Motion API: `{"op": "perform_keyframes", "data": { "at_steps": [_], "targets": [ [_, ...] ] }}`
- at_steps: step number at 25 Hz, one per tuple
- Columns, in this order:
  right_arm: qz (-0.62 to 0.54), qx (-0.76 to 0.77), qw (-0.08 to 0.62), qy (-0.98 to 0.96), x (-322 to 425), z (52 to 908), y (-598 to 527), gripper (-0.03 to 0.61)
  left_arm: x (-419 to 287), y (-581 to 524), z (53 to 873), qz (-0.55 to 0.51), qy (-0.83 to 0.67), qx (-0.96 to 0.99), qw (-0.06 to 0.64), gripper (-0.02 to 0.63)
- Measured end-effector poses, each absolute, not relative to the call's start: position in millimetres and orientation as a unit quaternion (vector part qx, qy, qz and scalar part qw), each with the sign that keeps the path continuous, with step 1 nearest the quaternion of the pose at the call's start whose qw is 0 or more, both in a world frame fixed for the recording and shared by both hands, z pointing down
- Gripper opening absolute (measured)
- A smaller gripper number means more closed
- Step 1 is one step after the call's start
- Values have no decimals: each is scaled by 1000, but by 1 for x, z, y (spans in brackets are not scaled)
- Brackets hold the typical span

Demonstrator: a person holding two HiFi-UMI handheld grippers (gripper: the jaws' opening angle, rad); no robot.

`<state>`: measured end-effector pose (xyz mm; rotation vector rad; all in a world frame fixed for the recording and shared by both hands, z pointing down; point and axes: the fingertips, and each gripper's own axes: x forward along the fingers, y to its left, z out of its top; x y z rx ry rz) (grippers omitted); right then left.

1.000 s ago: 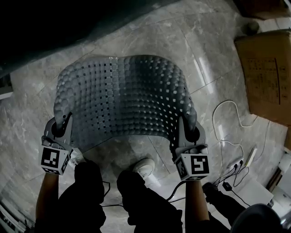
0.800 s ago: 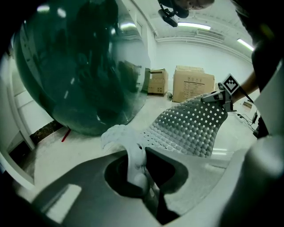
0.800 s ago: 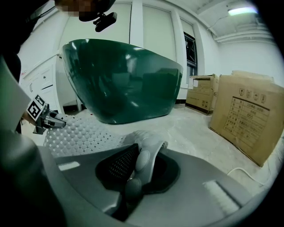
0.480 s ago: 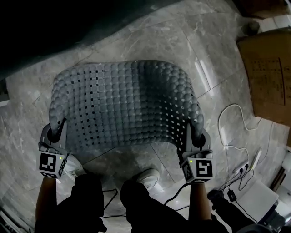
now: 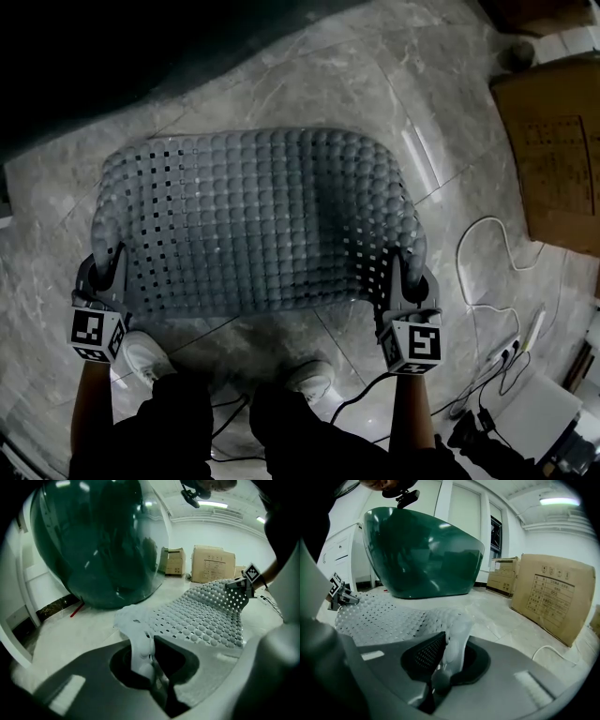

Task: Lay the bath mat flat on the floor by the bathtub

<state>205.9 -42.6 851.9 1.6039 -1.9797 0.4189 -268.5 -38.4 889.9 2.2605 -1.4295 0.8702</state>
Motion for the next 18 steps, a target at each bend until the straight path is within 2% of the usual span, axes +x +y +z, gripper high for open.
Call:
{"op": "perform_keyframes", "data": {
  "at_steps": [18],
  "targets": [
    [173, 604, 288, -723, 229, 893, -42, 68, -293, -45, 927, 320, -482, 793, 190, 46]
  ]
}}
